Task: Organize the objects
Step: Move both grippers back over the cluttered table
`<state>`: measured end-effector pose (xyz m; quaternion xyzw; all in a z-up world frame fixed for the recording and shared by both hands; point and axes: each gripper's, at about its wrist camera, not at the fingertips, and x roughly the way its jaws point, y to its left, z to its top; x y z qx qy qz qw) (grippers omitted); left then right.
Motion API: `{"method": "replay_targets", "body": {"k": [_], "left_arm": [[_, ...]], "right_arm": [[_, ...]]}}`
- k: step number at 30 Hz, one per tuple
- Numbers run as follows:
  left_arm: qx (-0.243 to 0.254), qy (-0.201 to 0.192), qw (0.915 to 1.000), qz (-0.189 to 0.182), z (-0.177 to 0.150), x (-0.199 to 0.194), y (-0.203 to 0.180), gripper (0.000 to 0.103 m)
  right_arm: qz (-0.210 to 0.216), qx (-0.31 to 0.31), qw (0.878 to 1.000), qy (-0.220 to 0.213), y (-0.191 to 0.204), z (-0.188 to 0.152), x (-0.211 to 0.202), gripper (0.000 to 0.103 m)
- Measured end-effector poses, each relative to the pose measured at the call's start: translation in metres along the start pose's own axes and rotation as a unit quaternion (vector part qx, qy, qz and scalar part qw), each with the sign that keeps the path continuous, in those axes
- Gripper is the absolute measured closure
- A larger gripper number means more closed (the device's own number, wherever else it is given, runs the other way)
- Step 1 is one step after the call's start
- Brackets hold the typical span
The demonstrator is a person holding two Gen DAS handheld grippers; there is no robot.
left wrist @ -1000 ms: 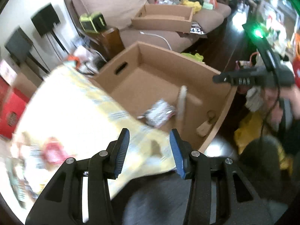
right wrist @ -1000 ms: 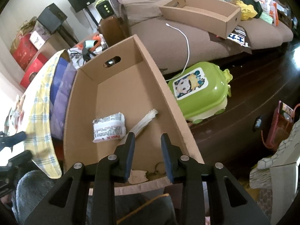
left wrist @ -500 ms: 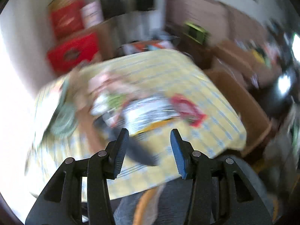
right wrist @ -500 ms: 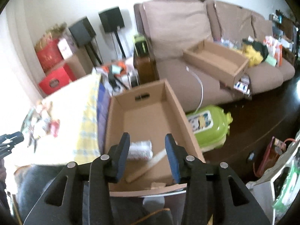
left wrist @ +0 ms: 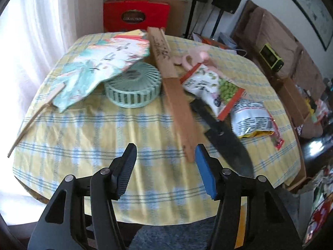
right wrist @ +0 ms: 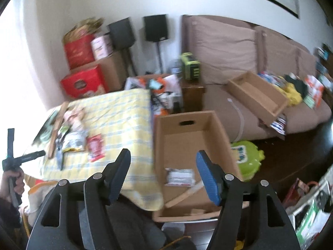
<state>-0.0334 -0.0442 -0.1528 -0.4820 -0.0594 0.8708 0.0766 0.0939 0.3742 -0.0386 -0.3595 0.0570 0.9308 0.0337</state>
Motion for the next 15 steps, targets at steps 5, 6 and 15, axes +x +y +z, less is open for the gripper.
{"method": "replay_targets", "body": {"k": [5, 6, 15], "left_arm": [[-0.031, -0.027, 0.9992, -0.001, 0.002, -0.015, 0.028, 0.042], [-0.039, -0.029, 0.9988, 0.001, 0.004, -0.015, 0.034, 0.042], [-0.075, -0.038, 0.9964, -0.014, 0.001, -0.023, 0.073, 0.042]], "right_arm": [[0.053, -0.044, 0.997, 0.026, 0.077, 0.006, 0.033, 0.036], [0.066, -0.054, 0.996, 0.035, 0.095, 0.006, 0.039, 0.036], [0.164, -0.182, 0.957, 0.158, 0.259, -0.019, 0.133, 0.044]]}}
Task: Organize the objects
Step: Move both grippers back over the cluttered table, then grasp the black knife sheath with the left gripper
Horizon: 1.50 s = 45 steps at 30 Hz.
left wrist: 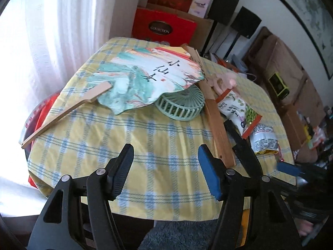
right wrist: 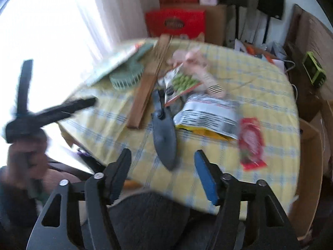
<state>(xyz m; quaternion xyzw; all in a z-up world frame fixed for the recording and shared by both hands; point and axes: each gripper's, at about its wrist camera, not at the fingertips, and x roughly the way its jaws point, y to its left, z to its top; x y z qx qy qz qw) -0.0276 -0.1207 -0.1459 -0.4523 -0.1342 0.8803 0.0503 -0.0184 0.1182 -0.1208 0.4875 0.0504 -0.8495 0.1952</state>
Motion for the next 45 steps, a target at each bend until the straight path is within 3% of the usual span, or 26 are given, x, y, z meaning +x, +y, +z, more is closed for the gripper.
{"method": "replay_targets", "body": {"k": [2, 4, 9, 11, 14, 17, 23, 28, 33, 36, 38, 40, 42, 44, 45], "left_arm": [[-0.009, 0.0, 1.0, 0.001, 0.0, -0.001, 0.007, 0.042], [-0.019, 0.003, 0.9998, 0.001, 0.001, 0.001, 0.013, 0.042], [-0.018, 0.016, 0.9997, -0.006, -0.003, 0.006, 0.009, 0.042], [-0.01, 0.019, 0.9997, -0.012, -0.005, 0.006, 0.003, 0.042], [0.006, 0.022, 0.9995, -0.022, -0.008, 0.005, -0.013, 0.042], [0.03, 0.024, 0.9989, -0.028, -0.012, 0.005, -0.032, 0.042], [0.059, 0.033, 0.9969, -0.041, -0.016, 0.001, -0.058, 0.042], [0.146, 0.062, 0.9864, -0.041, -0.032, 0.008, -0.096, 0.042], [0.156, 0.085, 0.9825, -0.055, -0.043, 0.025, -0.121, 0.042], [0.18, 0.079, 0.98, -0.032, -0.048, 0.035, -0.133, 0.041], [0.187, 0.08, 0.9787, -0.026, -0.047, 0.038, -0.137, 0.03], [0.202, 0.07, 0.9765, -0.027, -0.05, 0.039, -0.142, 0.03], [0.224, 0.055, 0.9731, -0.004, -0.054, 0.039, -0.146, 0.047], [0.22, 0.049, 0.9742, -0.015, -0.055, 0.035, -0.145, 0.069], [0.214, 0.051, 0.9753, -0.017, -0.054, 0.034, -0.143, 0.069]], "right_arm": [[-0.028, -0.006, 0.999, 0.024, 0.001, 0.005, 0.029, 0.055], [-0.045, -0.009, 0.998, 0.035, 0.001, 0.007, 0.045, 0.06], [-0.039, -0.03, 0.999, 0.018, 0.007, 0.004, 0.045, 0.077], [-0.035, -0.035, 0.999, 0.011, 0.011, 0.003, 0.04, 0.089], [0.002, -0.022, 1.0, 0.002, 0.018, 0.001, 0.032, 0.093], [0.012, -0.02, 1.0, -0.003, 0.03, -0.002, 0.026, 0.093], [0.092, 0.01, 0.996, -0.008, 0.03, -0.015, 0.007, 0.093], [0.082, 0.095, 0.992, -0.029, -0.022, -0.029, -0.016, 0.083], [0.064, 0.167, 0.983, -0.046, -0.07, -0.046, -0.031, 0.082], [0.054, 0.183, 0.98, -0.05, -0.083, -0.051, -0.036, 0.082], [0.053, 0.19, 0.979, -0.052, -0.09, -0.052, -0.037, 0.078], [0.052, 0.193, 0.978, -0.052, -0.094, -0.055, -0.04, 0.073], [0.051, 0.199, 0.978, -0.048, -0.095, -0.055, -0.037, 0.072], [0.052, 0.202, 0.977, -0.043, -0.096, -0.058, -0.035, 0.072], [0.052, 0.202, 0.977, -0.042, -0.097, -0.058, -0.035, 0.072]]}}
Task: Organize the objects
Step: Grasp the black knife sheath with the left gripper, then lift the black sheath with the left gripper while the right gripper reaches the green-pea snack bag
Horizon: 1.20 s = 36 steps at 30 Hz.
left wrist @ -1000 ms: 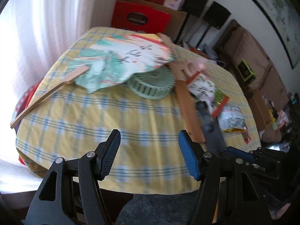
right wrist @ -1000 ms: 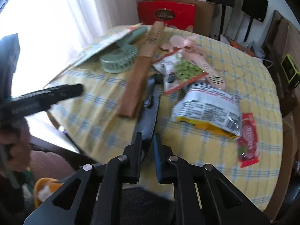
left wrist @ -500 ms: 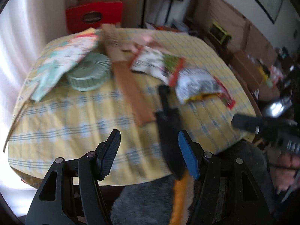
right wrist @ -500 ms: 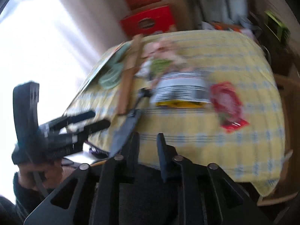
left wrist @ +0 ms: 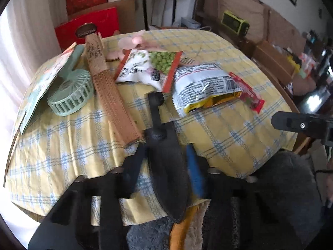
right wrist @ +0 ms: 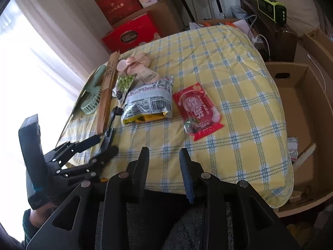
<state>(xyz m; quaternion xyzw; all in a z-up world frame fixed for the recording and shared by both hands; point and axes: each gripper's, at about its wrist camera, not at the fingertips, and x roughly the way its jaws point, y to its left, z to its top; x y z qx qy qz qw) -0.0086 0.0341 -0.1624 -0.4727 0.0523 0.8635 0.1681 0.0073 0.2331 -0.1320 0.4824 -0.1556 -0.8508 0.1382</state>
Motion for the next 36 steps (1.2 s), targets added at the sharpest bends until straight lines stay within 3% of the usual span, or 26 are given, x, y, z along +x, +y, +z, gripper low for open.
{"method": "replay_targets", "body": {"k": [4, 8, 11, 16, 20, 30, 36], "left_arm": [[-0.028, 0.002, 0.999, -0.034, 0.0, -0.005, 0.008, 0.072], [-0.056, -0.003, 0.9958, -0.072, 0.003, -0.017, 0.019, 0.093], [-0.056, -0.008, 0.9957, -0.074, 0.005, -0.024, 0.025, 0.096], [-0.065, -0.008, 0.9934, -0.095, 0.002, -0.022, 0.031, 0.094], [-0.072, 0.002, 0.9936, -0.087, 0.002, -0.013, 0.031, 0.074], [-0.051, -0.011, 0.9961, -0.072, -0.003, -0.005, 0.022, 0.073], [-0.078, -0.017, 0.9923, -0.095, -0.007, -0.01, 0.03, 0.073]], "right_arm": [[-0.002, 0.0, 1.0, -0.005, -0.001, 0.0, -0.004, 0.071], [-0.009, 0.003, 1.0, -0.019, -0.004, 0.002, -0.013, 0.069], [-0.018, 0.007, 1.0, -0.024, -0.008, 0.004, -0.018, 0.068], [-0.029, 0.015, 0.999, -0.024, -0.011, 0.005, -0.017, 0.067], [-0.033, 0.007, 0.999, -0.02, -0.006, 0.005, -0.013, 0.065], [-0.039, 0.003, 0.999, -0.007, -0.001, 0.004, -0.002, 0.062], [-0.037, -0.003, 0.999, -0.017, 0.011, 0.005, -0.011, 0.062]]}}
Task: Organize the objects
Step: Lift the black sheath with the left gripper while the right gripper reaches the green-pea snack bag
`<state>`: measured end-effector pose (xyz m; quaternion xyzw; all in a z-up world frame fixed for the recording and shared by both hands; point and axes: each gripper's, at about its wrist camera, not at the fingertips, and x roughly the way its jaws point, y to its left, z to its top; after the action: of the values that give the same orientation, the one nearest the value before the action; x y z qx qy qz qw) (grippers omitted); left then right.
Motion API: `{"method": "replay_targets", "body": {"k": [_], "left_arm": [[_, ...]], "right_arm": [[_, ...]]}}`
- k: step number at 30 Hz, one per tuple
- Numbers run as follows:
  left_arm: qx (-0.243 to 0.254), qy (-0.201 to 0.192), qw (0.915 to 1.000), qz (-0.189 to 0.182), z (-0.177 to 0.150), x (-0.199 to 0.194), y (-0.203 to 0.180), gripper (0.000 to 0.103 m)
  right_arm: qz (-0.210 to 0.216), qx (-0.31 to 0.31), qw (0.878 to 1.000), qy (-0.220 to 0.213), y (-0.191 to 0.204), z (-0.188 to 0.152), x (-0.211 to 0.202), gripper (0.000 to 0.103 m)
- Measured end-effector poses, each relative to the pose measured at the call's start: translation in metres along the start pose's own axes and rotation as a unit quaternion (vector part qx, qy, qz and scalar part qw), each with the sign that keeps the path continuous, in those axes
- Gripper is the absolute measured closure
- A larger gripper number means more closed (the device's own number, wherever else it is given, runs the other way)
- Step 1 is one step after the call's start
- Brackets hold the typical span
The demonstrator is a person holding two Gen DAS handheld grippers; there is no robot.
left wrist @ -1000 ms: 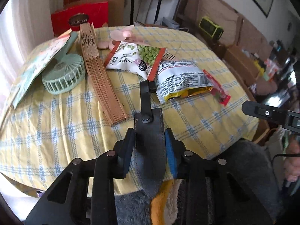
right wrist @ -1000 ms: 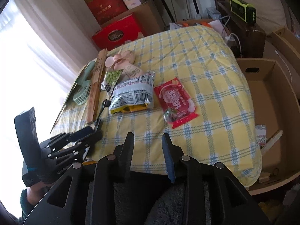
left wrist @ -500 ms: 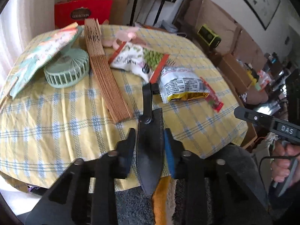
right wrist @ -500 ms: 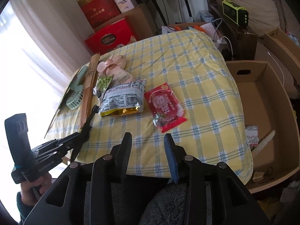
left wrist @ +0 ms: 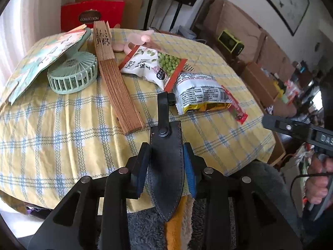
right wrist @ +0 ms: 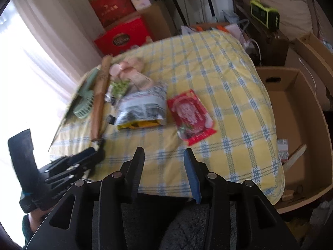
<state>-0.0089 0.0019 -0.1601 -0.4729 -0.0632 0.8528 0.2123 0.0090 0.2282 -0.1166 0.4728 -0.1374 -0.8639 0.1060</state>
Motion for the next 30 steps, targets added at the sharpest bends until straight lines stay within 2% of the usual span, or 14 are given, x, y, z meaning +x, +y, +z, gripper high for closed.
{"method": "replay_targets", "body": {"k": [5, 10, 17, 27, 30], "left_arm": [[-0.013, -0.011, 0.9998, 0.009, 0.005, -0.012, 0.003, 0.073], [0.0, -0.047, 0.9986, 0.023, 0.015, -0.044, -0.003, 0.073], [0.009, -0.095, 0.9953, 0.018, 0.027, -0.079, -0.004, 0.073], [-0.002, -0.098, 0.9943, 0.04, 0.03, -0.08, 0.017, 0.073], [-0.003, -0.101, 0.9941, 0.039, 0.027, -0.079, 0.022, 0.073]], "right_arm": [[-0.002, -0.02, 1.0, -0.016, 0.008, 0.0, -0.015, 0.062], [0.002, -0.007, 1.0, -0.029, -0.004, 0.001, -0.028, 0.062], [-0.008, 0.01, 0.999, -0.051, -0.024, 0.003, -0.045, 0.061], [-0.027, 0.037, 0.998, -0.043, -0.051, 0.001, -0.036, 0.059], [-0.051, 0.026, 0.997, -0.044, -0.051, 0.0, -0.032, 0.053]]}}
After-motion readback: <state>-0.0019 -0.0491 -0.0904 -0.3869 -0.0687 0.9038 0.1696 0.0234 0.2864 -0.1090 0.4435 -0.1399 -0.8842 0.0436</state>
